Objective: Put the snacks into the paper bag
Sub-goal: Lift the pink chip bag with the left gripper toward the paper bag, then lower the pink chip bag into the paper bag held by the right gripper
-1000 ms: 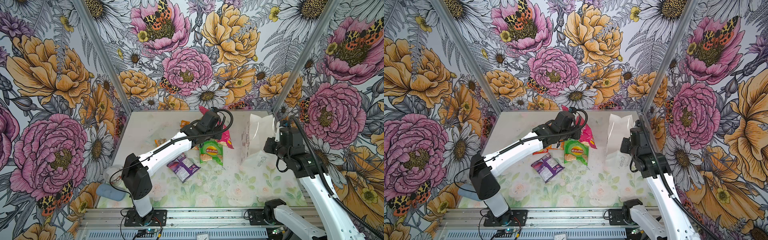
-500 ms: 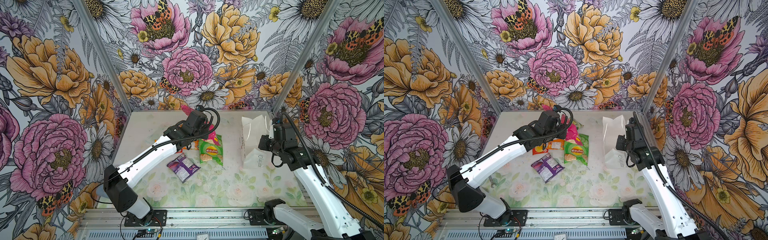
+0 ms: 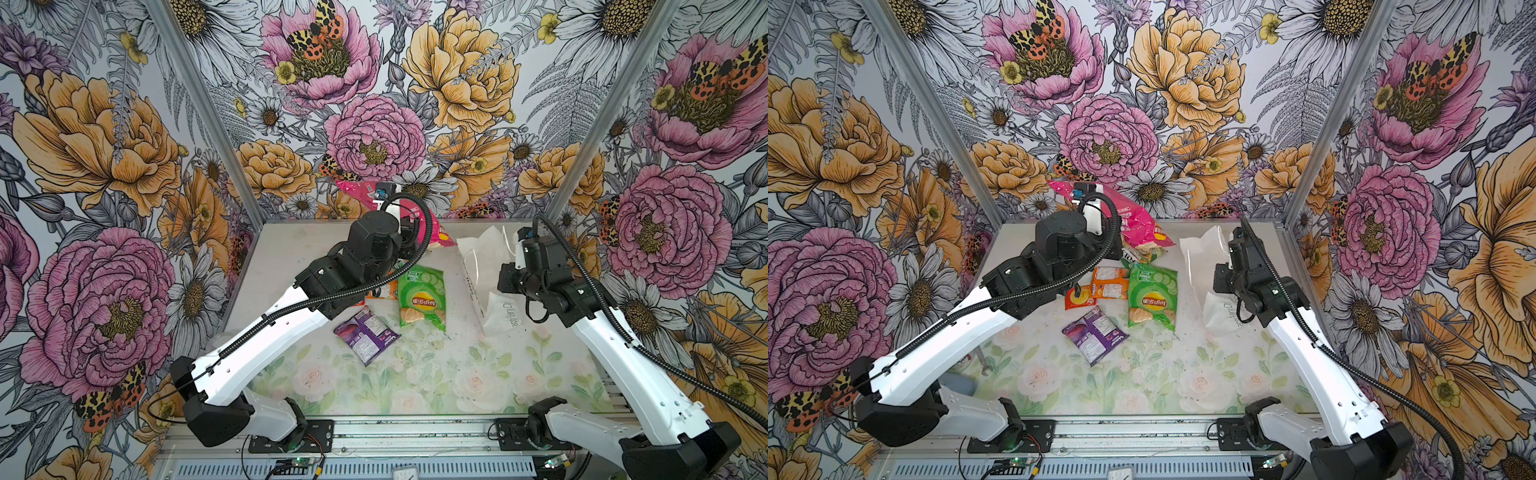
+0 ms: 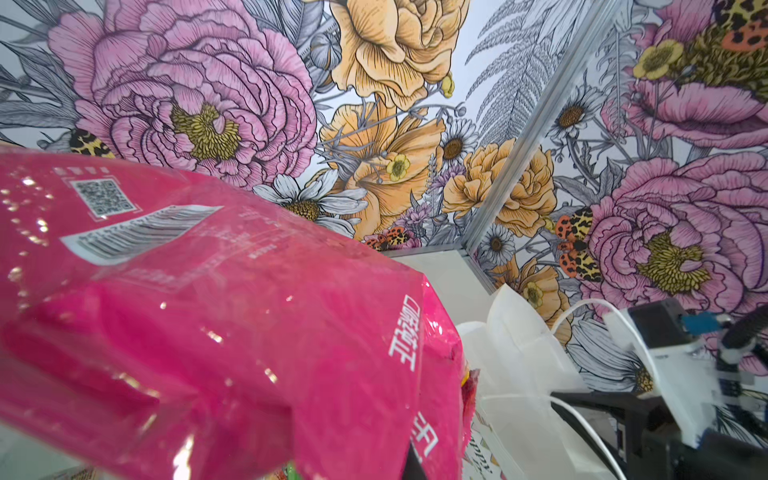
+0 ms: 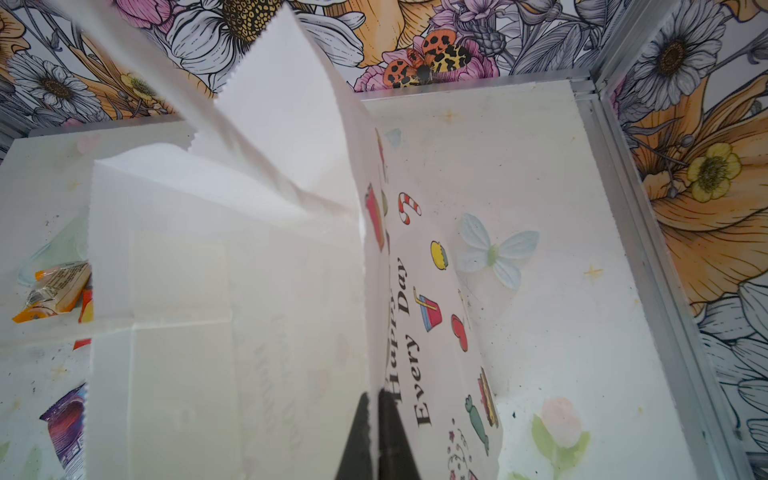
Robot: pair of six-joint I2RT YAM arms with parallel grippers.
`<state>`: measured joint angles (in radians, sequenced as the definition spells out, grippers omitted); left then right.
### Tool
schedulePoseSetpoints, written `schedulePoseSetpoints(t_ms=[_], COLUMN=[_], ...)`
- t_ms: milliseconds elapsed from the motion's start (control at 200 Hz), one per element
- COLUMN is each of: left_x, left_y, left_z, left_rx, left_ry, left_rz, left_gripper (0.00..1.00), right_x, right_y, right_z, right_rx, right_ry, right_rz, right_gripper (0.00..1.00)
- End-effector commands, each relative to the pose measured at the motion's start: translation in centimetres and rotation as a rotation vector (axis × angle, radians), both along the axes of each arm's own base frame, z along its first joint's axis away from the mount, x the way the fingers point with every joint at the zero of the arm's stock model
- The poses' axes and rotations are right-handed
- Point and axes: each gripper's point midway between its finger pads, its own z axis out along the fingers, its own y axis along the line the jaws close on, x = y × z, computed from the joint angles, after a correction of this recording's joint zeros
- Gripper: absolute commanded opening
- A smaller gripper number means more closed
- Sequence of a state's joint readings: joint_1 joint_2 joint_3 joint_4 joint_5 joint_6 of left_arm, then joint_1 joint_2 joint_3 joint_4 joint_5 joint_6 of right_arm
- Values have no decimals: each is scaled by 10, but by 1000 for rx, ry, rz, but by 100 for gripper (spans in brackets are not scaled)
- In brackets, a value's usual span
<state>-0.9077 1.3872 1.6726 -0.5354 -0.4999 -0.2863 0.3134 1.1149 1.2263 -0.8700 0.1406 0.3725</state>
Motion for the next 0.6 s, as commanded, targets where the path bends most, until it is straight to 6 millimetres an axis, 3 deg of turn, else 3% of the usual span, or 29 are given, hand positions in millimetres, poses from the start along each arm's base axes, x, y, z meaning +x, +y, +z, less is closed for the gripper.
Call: schedulePoseSetpoints(t_ms=[0,140,315,425,595], left_x=[-5,-9,-20,-21,-19], left_y=[16,8,-22,-39,-68], left_z=[55,79,99,96,77], left_rx=[-82,-91,-66,-39,65], left_ry=[-124,-168,-214,-197,-151], left_rz=[42,11,-54,-62,-44], left_gripper=[0,0,0,0,0], right_x=[6,9,11,11,12], right_y=[8,16,23,24,24], right_z=[14,12,11,16,24], right_rx=[20,32,36,43,56], right_ry=[-42,-35,-34,-44,-62], right_rz=[22,43,58,56,46], right_gripper=[0,0,0,0,0])
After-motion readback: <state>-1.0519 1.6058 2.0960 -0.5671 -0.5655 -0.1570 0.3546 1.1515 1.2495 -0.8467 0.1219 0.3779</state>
